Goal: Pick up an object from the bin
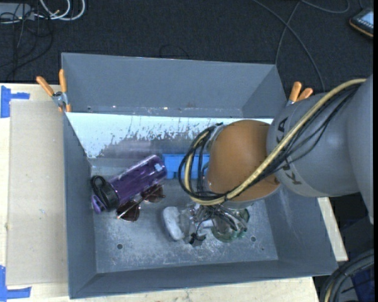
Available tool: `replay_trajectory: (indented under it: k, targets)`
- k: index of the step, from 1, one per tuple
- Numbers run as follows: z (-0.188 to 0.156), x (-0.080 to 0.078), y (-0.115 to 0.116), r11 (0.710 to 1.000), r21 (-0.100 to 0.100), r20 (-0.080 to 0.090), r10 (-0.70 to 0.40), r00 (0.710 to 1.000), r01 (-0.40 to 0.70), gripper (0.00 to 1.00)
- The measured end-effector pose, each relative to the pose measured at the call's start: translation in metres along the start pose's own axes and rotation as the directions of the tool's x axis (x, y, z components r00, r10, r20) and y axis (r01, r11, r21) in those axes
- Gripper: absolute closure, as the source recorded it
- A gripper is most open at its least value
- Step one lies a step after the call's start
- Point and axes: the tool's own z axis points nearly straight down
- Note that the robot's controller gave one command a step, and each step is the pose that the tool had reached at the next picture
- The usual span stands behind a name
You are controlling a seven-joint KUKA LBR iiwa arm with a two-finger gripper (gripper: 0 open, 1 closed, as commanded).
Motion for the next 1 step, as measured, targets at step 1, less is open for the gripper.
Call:
replay_trajectory:
  k: [1]
  targets:
    - [-0.0369,-0.0014,0.0004,1.0,0.0,0.008,0.0,1.0,0.0,1.0]
